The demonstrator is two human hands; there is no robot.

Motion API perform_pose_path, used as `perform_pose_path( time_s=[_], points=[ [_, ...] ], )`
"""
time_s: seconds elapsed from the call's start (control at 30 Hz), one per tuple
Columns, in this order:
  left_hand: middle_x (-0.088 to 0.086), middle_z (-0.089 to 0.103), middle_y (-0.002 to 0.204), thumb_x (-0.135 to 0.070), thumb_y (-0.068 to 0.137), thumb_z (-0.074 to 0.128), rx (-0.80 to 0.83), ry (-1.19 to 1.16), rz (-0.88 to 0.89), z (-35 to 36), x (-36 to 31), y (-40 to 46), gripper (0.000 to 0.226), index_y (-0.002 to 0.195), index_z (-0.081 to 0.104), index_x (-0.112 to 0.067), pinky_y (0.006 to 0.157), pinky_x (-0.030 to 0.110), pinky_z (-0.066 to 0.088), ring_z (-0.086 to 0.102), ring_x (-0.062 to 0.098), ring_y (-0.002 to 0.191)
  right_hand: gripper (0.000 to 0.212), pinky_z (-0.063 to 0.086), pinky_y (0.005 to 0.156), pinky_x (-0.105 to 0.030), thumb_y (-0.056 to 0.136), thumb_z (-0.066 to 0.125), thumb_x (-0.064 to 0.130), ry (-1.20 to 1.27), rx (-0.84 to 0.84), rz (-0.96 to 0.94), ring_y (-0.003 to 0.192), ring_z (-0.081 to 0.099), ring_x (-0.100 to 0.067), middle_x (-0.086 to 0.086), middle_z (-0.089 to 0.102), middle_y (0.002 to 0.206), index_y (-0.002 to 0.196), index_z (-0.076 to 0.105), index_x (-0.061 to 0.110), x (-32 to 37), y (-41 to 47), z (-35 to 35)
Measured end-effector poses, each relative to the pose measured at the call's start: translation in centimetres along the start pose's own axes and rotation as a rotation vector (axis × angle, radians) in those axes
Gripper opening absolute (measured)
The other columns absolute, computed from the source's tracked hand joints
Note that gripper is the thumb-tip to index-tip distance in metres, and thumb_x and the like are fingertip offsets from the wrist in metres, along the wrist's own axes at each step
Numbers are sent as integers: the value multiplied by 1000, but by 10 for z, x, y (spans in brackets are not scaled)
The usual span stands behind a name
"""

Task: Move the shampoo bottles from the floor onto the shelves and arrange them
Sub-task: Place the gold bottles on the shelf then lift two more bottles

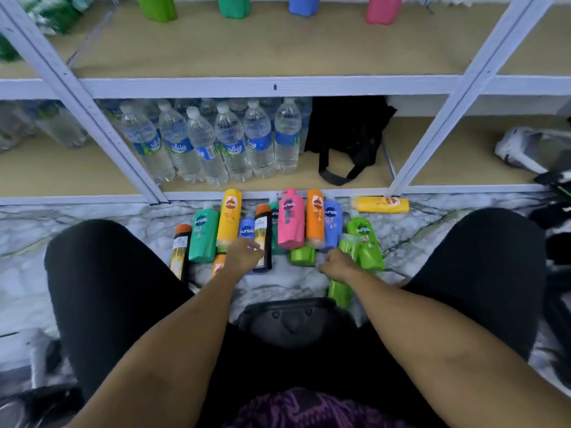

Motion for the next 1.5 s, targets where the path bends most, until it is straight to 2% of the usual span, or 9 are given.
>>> perform_pose_path(
  time_s=[0.23,0.4,0.63,0.77,1.0,1.17,1.23,1.37,1.5],
  points=[
    [7,62,103,-9,88,61,62,29,-10,-11,-7,25,13,91,71,-1,90,41,52,64,34,99,21,30,48,-25,84,58,15,129,-79,116,60,47,-19,-3,46,65,68,45,14,-10,26,-19],
    [10,65,109,-11,87,65,73,55,-71,6,1,61,11,95,69,-5,90,39,51,63,34,103,16,45,61,-31,80,63,16,276,-145,302,85,63,-31,-15,56,84,87,52,6,-49,69,-21],
    [17,62,120,-20,85,67,40,132,-178,39,28,121,48,129,54,-7,80,34,46,60,32,96,31,44,60,-30,81,69,17,243,-161,408,69,52,-22,-8,52,68,59,48,15,-113,120,1],
    [18,62,111,-25,77,75,85,166,-206,68,32,141,73,136,35,-10,79,40,50,59,34,97,15,50,92,-43,81,71,13,406,-118,454,95,58,-28,-8,57,99,87,58,17,-138,134,26],
    [26,43,126,-27,65,80,41,418,-283,96,33,158,92,136,24,-9,89,53,44,40,45,119,45,52,88,-52,75,76,3,635,-182,468,95,63,-35,-15,66,104,115,56,10,-135,147,47],
    [25,45,125,-30,61,86,38,528,-278,96,26,172,107,140,18,-6,84,52,47,46,45,117,46,54,83,-48,70,81,5,657,-150,417,92,65,-28,-8,68,100,100,57,29,-129,149,45],
    [25,46,125,-25,64,84,36,518,-281,95,24,175,103,141,18,-7,84,51,48,48,45,116,41,54,80,-46,69,79,0,641,-168,409,88,64,-28,-10,68,96,92,57,27,-122,147,47],
    [18,55,116,-16,69,76,21,395,-298,87,22,169,75,129,32,-8,77,45,49,55,40,106,46,55,79,-47,67,79,8,599,-226,381,91,65,-33,-13,68,96,109,59,11,-111,141,55],
    [9,62,94,-15,69,74,44,208,-282,70,29,151,47,109,48,-11,69,36,50,60,31,88,47,47,74,-33,71,76,11,481,-269,313,91,64,-32,-12,68,99,114,57,10,-90,131,48]
  ],
)
Point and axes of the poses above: each hand's wrist, its own y-axis towards the middle knuckle, its own z-axis out of the palm, x = y × z, the point moved 2 cm from there along y, towards the middle knuckle
